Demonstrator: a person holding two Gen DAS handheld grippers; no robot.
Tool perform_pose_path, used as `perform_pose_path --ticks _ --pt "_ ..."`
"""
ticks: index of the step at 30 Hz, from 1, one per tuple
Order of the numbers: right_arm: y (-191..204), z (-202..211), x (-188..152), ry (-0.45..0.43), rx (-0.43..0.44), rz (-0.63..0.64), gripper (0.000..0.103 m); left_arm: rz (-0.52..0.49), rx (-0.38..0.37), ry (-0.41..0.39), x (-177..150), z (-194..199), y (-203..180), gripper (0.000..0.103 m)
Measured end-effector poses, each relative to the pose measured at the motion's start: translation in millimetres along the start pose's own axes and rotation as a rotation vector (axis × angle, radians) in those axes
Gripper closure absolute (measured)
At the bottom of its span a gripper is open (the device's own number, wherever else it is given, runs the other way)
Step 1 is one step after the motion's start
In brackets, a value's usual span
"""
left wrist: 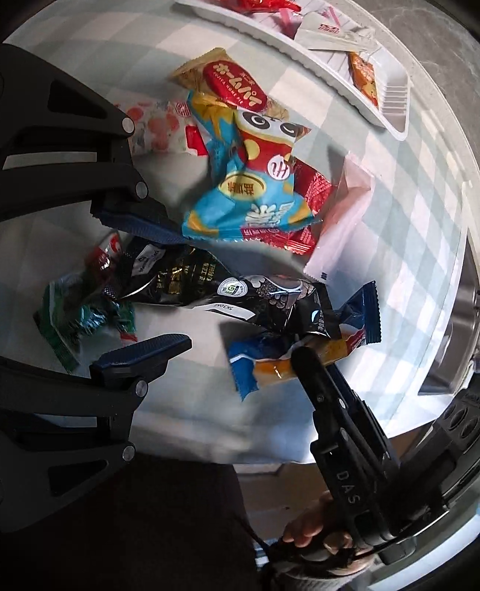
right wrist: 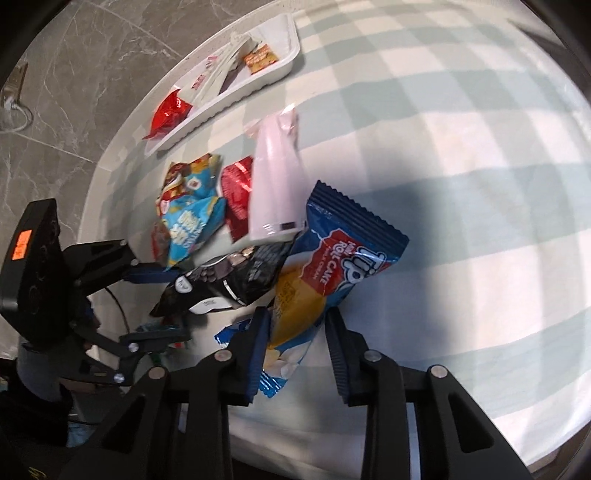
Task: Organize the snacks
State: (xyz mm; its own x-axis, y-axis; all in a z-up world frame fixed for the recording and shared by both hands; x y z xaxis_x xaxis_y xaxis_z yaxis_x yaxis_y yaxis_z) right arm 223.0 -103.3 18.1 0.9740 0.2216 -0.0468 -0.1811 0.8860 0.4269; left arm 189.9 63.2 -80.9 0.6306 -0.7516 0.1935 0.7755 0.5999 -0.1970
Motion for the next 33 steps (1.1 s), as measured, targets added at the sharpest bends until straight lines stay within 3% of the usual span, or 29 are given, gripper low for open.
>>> perform_pose_path --ticks 5,18,21,26,33 --pt "2 0 1 -0.009 -0.017 0.016 0.067 0.054 0.029 -0.004 7 -4 6 0.055" --pt "1 -4 0 -0.021 0.005 0.002 0.068 0.052 0.03 0.005 29 -19 -2 0.055" --pt "-3 -3 -1 -0.028 0.029 -0.006 0.071 0.051 0.04 -0.007 28 -19 -6 0.07" --pt "-12 1 -5 -0.039 0.073 -0.025 0.075 0.097 -0.033 -0.054 25 -13 -6 0.081" --pt "-26 10 -10 -0.05 0.121 -0.057 0.078 0.17 -0.137 -0.114 19 4 0 0.081"
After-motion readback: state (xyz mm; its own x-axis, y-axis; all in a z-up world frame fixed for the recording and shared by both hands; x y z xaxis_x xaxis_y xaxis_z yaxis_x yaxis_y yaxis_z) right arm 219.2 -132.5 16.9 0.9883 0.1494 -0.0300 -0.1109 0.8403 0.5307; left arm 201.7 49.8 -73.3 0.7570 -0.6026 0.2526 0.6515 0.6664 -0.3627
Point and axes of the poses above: each gripper's, at about its wrist camera, not at the fingertips, and z roughly against the way its jaws point, y to its left, x to its top, the point moved 1 cm from there along -z, roughly the way its jaws point, and after that the axes turned 8 degrees about y, right-handed, at the moved point
